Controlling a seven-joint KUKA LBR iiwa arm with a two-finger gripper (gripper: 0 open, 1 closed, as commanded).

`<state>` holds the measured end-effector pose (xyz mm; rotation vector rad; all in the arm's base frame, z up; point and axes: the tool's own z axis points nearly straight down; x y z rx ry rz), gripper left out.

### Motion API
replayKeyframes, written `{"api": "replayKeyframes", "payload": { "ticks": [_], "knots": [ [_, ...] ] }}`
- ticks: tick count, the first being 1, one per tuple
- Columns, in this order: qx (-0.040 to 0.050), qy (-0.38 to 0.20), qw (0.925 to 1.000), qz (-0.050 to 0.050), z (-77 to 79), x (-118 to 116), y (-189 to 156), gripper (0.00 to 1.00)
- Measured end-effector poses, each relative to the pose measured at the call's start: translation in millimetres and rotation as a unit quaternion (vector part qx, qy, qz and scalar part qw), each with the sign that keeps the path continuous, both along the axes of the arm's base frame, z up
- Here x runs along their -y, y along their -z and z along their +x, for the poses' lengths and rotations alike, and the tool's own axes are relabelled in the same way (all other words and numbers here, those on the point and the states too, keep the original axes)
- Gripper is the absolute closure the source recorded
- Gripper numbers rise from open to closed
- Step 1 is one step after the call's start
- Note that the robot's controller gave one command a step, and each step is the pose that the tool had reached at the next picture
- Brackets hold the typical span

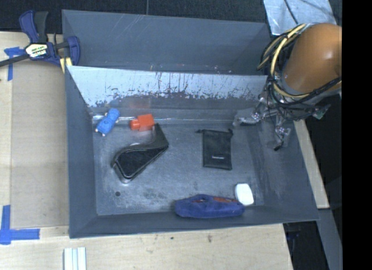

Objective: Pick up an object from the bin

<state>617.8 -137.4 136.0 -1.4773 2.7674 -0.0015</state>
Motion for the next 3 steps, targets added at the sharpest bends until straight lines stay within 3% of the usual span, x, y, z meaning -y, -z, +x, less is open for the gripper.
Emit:
{"api": "replayKeyframes", "payload": {
  "ticks": [1, 2, 3],
  "knots": [
    [-0.0025, 0.098, 0.9952, 0.002, -24.5, -12.9, 66.9, 0.00],
    [-0.0012, 0.098, 0.9952, 0.000, -23.9, -11.5, 65.3, 1.00],
    [-0.0012, 0.098, 0.9952, 0.000, -23.9, -11.5, 65.3, 1.00]
  ]
}}
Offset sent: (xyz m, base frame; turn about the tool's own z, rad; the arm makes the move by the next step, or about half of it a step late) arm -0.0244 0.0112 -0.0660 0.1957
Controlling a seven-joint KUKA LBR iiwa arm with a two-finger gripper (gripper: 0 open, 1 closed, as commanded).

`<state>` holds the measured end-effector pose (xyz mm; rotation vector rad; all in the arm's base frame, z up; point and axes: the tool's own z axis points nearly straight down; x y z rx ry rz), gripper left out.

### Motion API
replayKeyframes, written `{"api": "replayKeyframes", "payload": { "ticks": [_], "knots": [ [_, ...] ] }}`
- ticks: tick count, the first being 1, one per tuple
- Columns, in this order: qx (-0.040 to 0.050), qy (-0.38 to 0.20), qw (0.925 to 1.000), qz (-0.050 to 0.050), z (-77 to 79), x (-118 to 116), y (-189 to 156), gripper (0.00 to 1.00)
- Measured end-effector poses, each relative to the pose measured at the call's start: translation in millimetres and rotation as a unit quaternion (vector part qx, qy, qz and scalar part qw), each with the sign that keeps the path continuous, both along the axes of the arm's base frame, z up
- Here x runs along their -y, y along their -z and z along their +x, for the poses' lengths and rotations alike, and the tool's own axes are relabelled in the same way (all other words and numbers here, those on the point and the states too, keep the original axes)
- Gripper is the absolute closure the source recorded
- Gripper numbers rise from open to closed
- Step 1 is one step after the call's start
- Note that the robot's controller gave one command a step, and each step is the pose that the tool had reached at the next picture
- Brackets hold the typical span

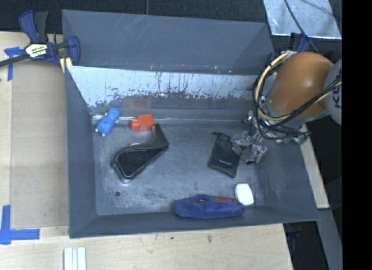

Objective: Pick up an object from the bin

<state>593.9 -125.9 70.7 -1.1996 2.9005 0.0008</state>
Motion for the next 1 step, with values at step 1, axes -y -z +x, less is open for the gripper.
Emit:
{"api": "replayKeyframes", "payload": {
  "ticks": [1],
  "knots": [
    [0.0053, -0.018, 0.9998, -0.001, -1.0, -16.8, -175.8, 1.00]
  ]
}}
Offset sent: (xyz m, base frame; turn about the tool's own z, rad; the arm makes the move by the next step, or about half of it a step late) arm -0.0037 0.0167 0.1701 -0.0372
